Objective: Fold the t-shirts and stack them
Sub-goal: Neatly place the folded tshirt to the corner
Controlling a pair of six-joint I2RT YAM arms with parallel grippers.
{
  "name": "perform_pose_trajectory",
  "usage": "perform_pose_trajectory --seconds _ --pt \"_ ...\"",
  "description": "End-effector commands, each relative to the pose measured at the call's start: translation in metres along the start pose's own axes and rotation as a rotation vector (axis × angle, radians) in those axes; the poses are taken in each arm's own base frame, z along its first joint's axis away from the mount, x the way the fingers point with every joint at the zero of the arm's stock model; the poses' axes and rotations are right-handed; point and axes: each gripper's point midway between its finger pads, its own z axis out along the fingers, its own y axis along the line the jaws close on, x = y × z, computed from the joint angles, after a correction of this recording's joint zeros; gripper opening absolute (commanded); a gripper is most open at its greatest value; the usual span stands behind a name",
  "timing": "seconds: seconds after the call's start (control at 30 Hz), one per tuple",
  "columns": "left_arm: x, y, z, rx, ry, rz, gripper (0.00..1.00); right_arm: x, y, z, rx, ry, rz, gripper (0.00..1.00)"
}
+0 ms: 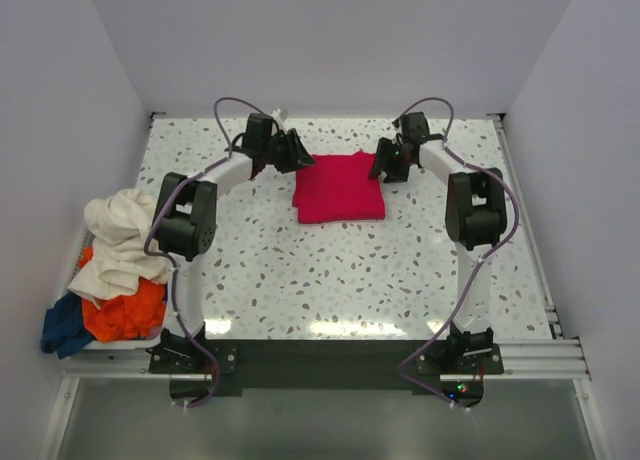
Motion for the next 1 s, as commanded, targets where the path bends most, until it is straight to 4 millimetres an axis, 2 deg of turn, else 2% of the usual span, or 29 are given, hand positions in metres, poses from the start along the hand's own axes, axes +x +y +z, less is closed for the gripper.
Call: perform_pose_trajectory --seconds 0.0,0.17,0.43,0.53,0.6,0.63,0.67,0.7,0.9,0.97 --pt "-0.033 -0.048 -0.028 0.107 -0.071 0.049 0.46 0.008 0.004 0.004 -0.018 0.033 -0.053 0.58" --pt "-0.03 -0.061 -0.043 0.118 -0.073 0.05 0.46 0.023 0.005 0.013 0.011 0.074 -0.071 0.54" --pt "-0.029 -0.082 -0.085 0.073 -0.101 0.072 0.46 0.039 0.014 0.02 0.096 0.107 -0.139 0.44" --pt "-0.031 -0.091 -0.1 0.077 -0.113 0.091 0.46 0.043 0.012 0.022 0.153 0.114 -0.158 0.37" --pt "-0.031 -0.096 -0.112 0.08 -0.124 0.104 0.46 0.042 0.01 0.023 0.182 0.116 -0.162 0.22" --pt "-0.031 -0.097 -0.115 0.079 -0.126 0.108 0.46 0.039 0.005 0.022 0.222 0.104 -0.167 0.16" --pt "-0.031 -0.101 -0.121 0.082 -0.131 0.115 0.46 0.036 0.004 0.021 0.235 0.095 -0.17 0.04" --pt "-0.031 -0.103 -0.125 0.084 -0.134 0.12 0.46 0.034 0.001 0.02 0.255 0.088 -0.167 0.0" --pt "-0.026 -0.111 -0.148 0.086 -0.14 0.158 0.46 0.006 -0.031 0.006 0.465 0.007 -0.256 0.0" --pt "-0.024 -0.113 -0.157 0.084 -0.142 0.177 0.46 -0.005 -0.036 0.001 0.502 -0.019 -0.297 0.0"
